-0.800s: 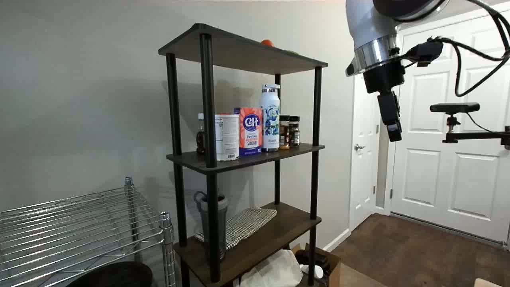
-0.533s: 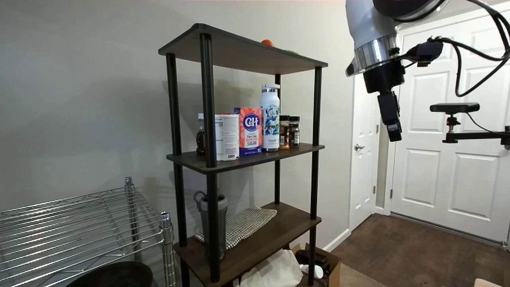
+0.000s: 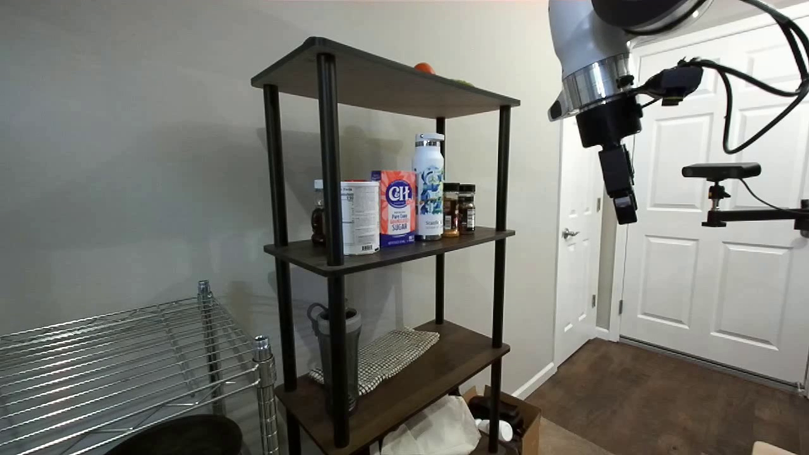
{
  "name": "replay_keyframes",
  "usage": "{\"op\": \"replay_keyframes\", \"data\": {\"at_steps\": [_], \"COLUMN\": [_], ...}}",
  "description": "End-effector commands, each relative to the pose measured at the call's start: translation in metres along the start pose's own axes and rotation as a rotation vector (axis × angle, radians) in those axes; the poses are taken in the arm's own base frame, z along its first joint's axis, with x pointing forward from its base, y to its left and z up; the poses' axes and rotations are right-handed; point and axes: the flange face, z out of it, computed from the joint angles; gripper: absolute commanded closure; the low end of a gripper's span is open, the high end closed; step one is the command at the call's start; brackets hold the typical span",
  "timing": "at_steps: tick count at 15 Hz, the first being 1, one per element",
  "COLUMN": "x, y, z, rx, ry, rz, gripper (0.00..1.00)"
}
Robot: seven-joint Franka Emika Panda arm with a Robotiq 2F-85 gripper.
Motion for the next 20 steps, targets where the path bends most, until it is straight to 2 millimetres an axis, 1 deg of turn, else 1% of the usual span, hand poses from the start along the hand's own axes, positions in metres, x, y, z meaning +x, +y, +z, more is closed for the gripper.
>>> {"op": "replay_keyframes", "data": {"at_steps": [1,4,7,9,12,15,17,18,20], "x": [0.004,0.014,0.024,0.032,0.045,0.056,0.06,0.057,0.058], "y": [-0.009,-0.02,-0.027,-0.023,-0.011,-0.007,-0.007,-0.009,-0.008], "z": [-0.022,-0.056,-0.076,-0.079,-0.079,-0.08,-0.078,-0.082,-0.081], "rx": [-0.027,-0.013,-0.025,-0.034,-0.089,-0.09,-0.075,-0.074,-0.073], "ry": [0.063,0.174,0.261,0.308,0.456,0.538,0.539,0.524,0.523], "rz": [-0.007,0.022,0.039,0.015,0.038,0.045,0.042,0.034,0.034], "gripper": [0.0,0.0,0.0,0.0,0.0,0.0,0.0,0.0,0.0]}}
